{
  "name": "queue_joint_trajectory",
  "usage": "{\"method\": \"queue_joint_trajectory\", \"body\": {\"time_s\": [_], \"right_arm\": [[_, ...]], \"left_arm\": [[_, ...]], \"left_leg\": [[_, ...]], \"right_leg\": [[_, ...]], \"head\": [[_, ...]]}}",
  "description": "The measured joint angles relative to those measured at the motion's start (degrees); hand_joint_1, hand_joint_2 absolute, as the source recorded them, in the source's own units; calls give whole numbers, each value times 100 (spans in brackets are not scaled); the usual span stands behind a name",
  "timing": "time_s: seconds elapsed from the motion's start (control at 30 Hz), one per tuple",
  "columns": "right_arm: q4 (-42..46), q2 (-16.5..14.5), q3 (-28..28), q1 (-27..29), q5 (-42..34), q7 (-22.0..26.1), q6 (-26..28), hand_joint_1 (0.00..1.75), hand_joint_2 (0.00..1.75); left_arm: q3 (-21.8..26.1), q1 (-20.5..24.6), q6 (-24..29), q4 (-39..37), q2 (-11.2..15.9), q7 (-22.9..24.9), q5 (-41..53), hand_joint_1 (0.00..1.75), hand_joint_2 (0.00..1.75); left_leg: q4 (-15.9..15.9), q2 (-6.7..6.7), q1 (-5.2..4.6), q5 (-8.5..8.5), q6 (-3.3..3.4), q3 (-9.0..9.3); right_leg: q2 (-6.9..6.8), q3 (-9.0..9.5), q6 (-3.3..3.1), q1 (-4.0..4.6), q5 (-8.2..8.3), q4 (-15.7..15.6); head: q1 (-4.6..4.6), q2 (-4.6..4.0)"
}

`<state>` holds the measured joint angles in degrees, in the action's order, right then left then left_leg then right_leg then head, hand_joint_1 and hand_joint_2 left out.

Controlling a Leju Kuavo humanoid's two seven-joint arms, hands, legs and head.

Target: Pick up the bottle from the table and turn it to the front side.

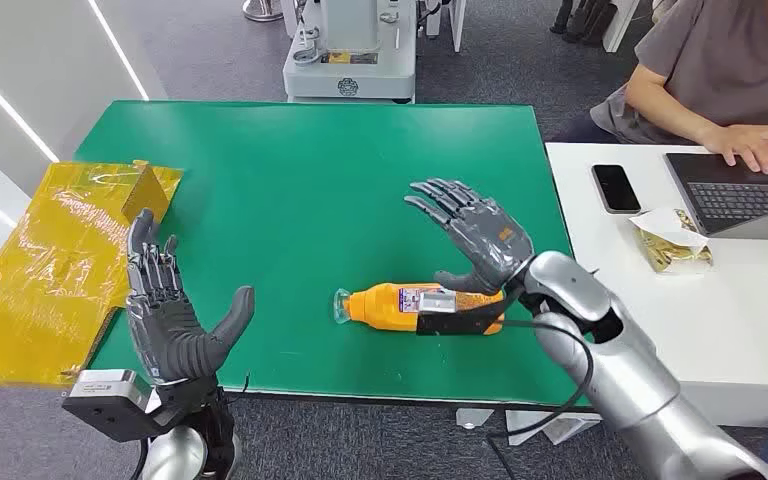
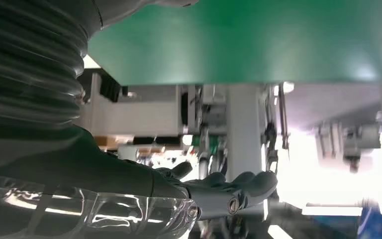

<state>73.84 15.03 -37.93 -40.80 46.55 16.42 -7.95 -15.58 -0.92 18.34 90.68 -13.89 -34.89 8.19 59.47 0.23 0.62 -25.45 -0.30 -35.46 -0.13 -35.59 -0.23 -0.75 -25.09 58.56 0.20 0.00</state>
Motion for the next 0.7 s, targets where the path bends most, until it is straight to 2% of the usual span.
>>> {"method": "queue_joint_trajectory", "body": {"time_s": [0.2,0.37,0.43,0.57,0.7], "right_arm": [[-569,5,-95,-844,-653,129,-496,0,175],[-781,5,-207,-1086,-835,115,-650,0,175],[-926,5,-313,-1286,-1186,112,-1069,0,175],[-1539,-44,-686,-2043,-2235,-14,-2144,0,175],[-2323,-186,-1195,-2557,-2787,-111,-2463,0,175]], "left_arm": [[13,0,-80,39,-1,22,20,0,175],[31,-1,-126,48,-2,64,27,0,175],[40,-1,-175,49,-1,67,28,0,175],[64,4,-280,49,-1,67,3,0,175],[71,12,-305,48,-1,34,-13,0,175]], "left_leg": [[0,-6,2,1,-1,-1],[-1,-6,1,0,0,-3],[0,-5,-1,-1,0,-5],[0,-6,0,0,0,-4],[0,-7,1,1,0,-1]], "right_leg": [[-7,1,0,2,-1,1],[-6,1,1,3,-2,1],[-6,0,1,1,-2,1],[-7,0,1,1,-2,0],[-8,2,1,3,-1,1]], "head": [[0,0],[1,0],[2,0],[1,0],[1,0]]}}
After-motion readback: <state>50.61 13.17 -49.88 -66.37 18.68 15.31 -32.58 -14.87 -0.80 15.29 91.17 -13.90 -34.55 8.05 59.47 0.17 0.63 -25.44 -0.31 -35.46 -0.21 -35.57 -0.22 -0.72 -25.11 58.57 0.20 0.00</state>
